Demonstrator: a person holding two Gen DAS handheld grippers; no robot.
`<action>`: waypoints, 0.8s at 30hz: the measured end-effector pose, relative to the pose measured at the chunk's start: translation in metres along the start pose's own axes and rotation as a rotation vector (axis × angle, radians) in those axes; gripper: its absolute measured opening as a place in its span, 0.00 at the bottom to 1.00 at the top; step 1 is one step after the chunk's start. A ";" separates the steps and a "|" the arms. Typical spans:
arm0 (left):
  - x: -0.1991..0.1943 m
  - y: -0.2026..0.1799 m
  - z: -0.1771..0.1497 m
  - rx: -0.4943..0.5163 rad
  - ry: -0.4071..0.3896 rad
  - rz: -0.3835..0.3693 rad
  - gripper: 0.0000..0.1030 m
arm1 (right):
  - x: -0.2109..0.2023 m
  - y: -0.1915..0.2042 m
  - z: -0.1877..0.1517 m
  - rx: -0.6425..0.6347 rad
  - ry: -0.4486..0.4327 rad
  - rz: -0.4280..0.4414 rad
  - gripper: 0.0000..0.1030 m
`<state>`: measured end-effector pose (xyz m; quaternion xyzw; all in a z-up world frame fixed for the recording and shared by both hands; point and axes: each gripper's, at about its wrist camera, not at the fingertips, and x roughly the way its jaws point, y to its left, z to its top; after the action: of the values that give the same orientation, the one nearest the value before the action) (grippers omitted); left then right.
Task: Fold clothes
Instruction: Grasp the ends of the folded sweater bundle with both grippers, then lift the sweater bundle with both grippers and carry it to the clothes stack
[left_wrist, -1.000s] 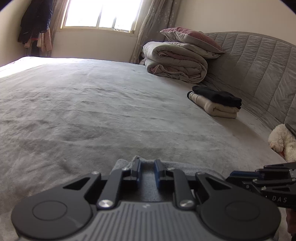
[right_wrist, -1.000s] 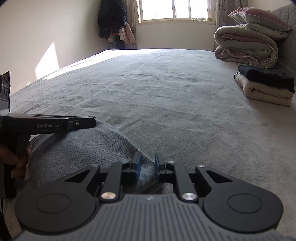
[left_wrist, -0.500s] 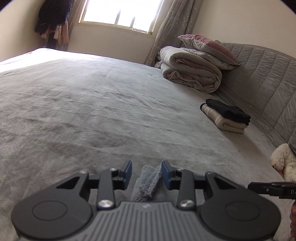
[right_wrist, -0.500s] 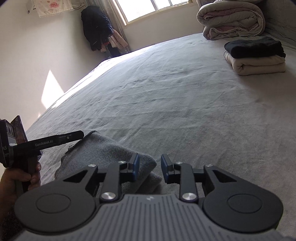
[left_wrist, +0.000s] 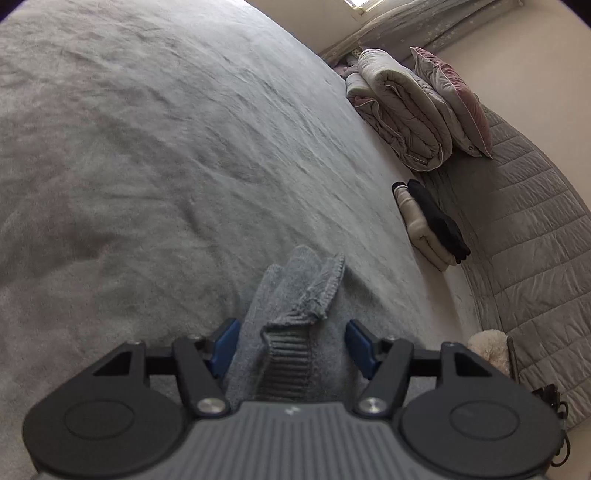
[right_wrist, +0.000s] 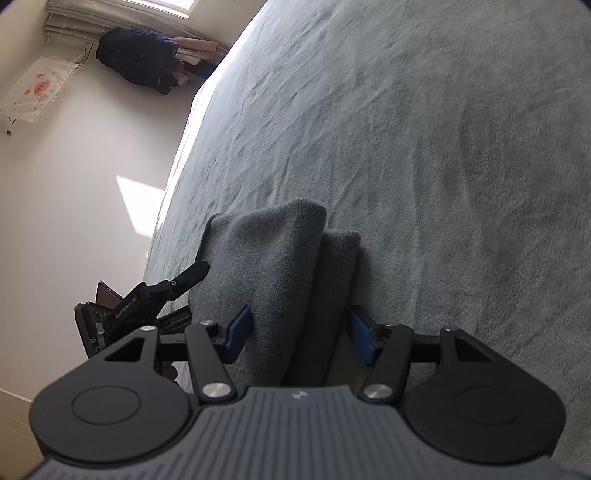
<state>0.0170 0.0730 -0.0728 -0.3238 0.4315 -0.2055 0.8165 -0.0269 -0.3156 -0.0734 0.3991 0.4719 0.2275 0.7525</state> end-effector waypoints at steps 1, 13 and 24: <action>0.001 0.004 -0.001 -0.021 -0.009 -0.021 0.66 | 0.002 0.000 -0.001 0.001 -0.009 0.010 0.59; 0.008 0.013 -0.036 -0.355 -0.036 -0.245 0.38 | -0.010 0.007 0.020 0.072 -0.108 0.046 0.34; 0.015 -0.002 -0.031 -0.228 -0.014 -0.168 0.63 | -0.006 -0.009 0.018 0.127 -0.088 0.031 0.56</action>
<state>-0.0004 0.0518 -0.0933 -0.4509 0.4178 -0.2208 0.7572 -0.0135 -0.3317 -0.0735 0.4628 0.4456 0.1907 0.7422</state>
